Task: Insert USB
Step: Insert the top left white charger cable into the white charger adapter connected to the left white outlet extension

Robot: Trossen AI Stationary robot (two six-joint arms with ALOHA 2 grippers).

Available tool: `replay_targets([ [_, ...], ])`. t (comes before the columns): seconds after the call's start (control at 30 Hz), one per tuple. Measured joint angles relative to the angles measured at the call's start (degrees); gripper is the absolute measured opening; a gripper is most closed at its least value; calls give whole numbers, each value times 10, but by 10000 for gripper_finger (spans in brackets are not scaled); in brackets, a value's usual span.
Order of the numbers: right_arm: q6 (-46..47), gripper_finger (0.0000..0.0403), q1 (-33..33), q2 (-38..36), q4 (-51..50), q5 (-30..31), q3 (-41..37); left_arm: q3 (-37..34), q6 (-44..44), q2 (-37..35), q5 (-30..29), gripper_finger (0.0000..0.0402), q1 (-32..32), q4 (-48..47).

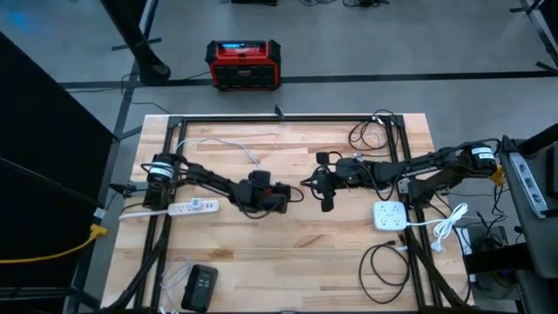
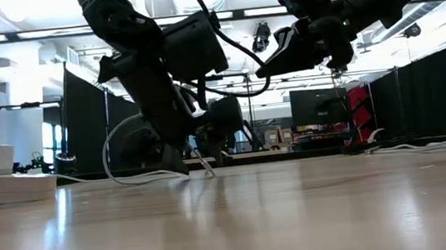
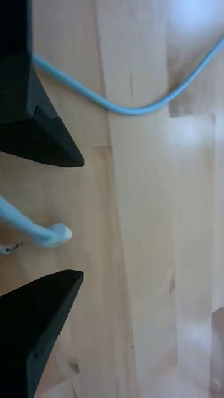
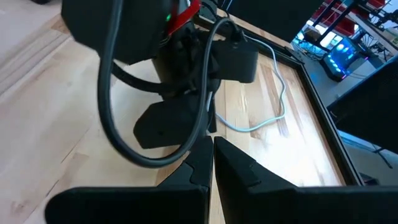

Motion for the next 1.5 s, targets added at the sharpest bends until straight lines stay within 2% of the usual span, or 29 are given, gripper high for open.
replay_targets([
  [0.23, 9, 0, 0, 0, -1, 0, 0, 0, 33, -20, 15, 274, 2, -8],
  [0.67, 17, 0, 0, 0, -20, 0, 0, 0, 43, -21, 34, 266, 16, -16],
  [0.77, 20, 0, 0, 0, -22, 0, 0, 0, 48, -21, 38, 232, 16, -15],
  [1.03, 24, 0, 0, 0, -23, 0, 0, 0, 57, -21, 50, 80, 17, -15],
  [1.17, 26, 0, 0, 0, -31, 0, 0, 0, 62, -21, 49, 22, 17, -15],
  [1.33, 31, 0, 0, 0, -32, 0, 0, 0, 91, -26, 67, 15, 17, -15],
  [1.4, 31, 0, 0, 0, -32, 0, 0, 0, 128, -37, 109, 15, 20, -17],
  [1.5, 31, 0, 0, 0, -32, 0, 0, 0, 197, -70, 207, 15, 26, -31],
])
